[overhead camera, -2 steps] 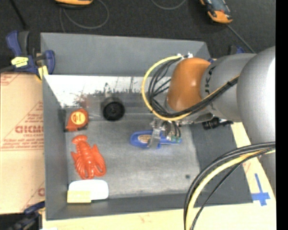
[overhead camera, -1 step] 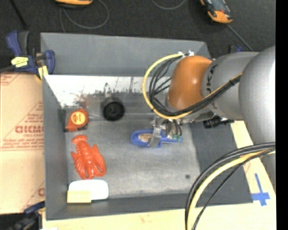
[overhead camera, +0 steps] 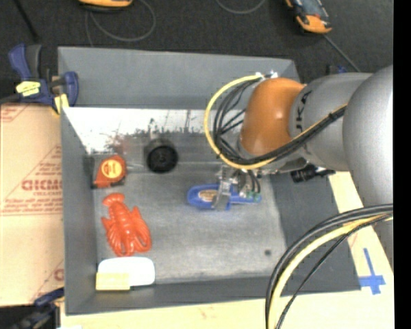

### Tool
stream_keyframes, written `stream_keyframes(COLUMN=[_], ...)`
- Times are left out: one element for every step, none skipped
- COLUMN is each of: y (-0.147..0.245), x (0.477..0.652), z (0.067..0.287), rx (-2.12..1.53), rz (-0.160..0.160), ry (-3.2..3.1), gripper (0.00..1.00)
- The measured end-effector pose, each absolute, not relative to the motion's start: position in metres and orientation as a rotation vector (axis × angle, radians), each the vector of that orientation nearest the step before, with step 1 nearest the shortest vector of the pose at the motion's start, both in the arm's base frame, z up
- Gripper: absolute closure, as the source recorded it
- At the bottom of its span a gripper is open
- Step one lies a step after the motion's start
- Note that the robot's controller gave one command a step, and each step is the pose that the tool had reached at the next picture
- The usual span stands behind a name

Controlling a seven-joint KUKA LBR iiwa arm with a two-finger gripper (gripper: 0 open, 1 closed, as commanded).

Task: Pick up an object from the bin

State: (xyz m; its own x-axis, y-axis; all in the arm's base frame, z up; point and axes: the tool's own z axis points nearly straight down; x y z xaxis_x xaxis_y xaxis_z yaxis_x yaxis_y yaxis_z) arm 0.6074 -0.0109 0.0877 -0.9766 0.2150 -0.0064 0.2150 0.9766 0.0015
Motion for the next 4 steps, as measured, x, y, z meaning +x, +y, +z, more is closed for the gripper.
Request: stream_keyframes(y=[-0.011, -0.011, -0.011, -0.011], x=[0.608, 0.606, 0.606, 0.606], z=[0.093, 0.102, 0.117, 0.135], rx=[0.338, 0.338, 0.338, 0.337], rz=[0.001, 0.001, 0.002, 0.001], ry=[3.117, 3.123, 3.123, 3.126], gripper=[1.0, 1.0, 1.0, 1.0])
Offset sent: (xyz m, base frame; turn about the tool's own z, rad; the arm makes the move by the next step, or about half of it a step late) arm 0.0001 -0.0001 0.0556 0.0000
